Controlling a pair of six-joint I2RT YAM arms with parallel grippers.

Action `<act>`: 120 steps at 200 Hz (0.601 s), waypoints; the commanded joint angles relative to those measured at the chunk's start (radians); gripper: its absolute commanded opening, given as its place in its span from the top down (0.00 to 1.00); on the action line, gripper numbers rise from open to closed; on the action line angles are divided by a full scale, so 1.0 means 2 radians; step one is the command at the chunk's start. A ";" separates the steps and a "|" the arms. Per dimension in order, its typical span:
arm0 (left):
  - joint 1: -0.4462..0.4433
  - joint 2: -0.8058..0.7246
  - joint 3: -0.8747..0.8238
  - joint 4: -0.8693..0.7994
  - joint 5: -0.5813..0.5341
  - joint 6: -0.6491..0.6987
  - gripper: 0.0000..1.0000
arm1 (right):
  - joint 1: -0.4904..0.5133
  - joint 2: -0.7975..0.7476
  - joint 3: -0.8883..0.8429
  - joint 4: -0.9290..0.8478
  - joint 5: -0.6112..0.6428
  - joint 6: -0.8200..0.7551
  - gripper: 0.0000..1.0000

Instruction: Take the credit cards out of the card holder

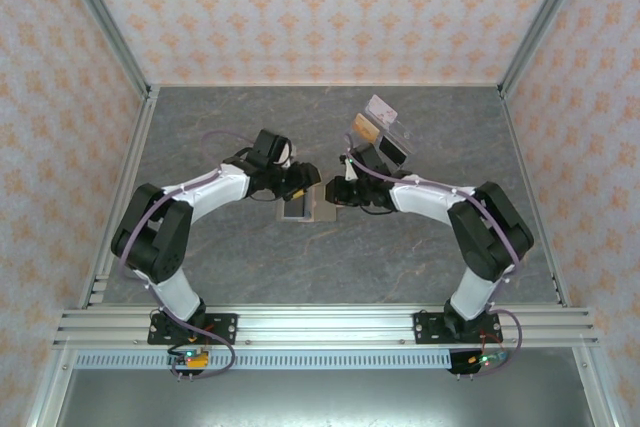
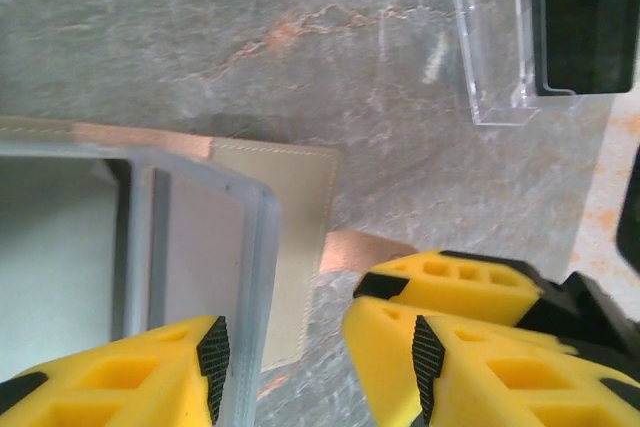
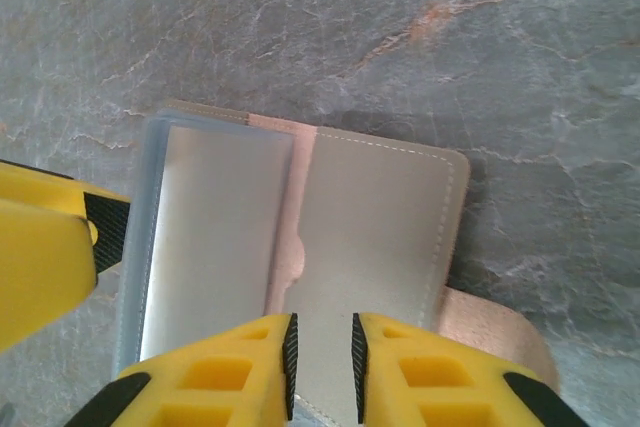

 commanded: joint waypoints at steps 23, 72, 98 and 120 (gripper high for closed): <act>-0.018 0.023 0.021 0.000 0.001 0.004 0.44 | -0.002 -0.059 -0.035 0.032 0.090 0.009 0.76; -0.015 0.007 0.029 -0.038 -0.050 0.021 0.41 | -0.001 -0.048 -0.026 0.029 0.058 0.003 0.76; -0.009 -0.001 0.016 -0.050 -0.073 0.023 0.48 | 0.004 -0.025 -0.007 0.019 0.028 0.001 0.76; -0.008 0.004 0.014 -0.075 -0.092 0.030 0.53 | 0.011 -0.009 0.006 0.012 0.013 0.001 0.76</act>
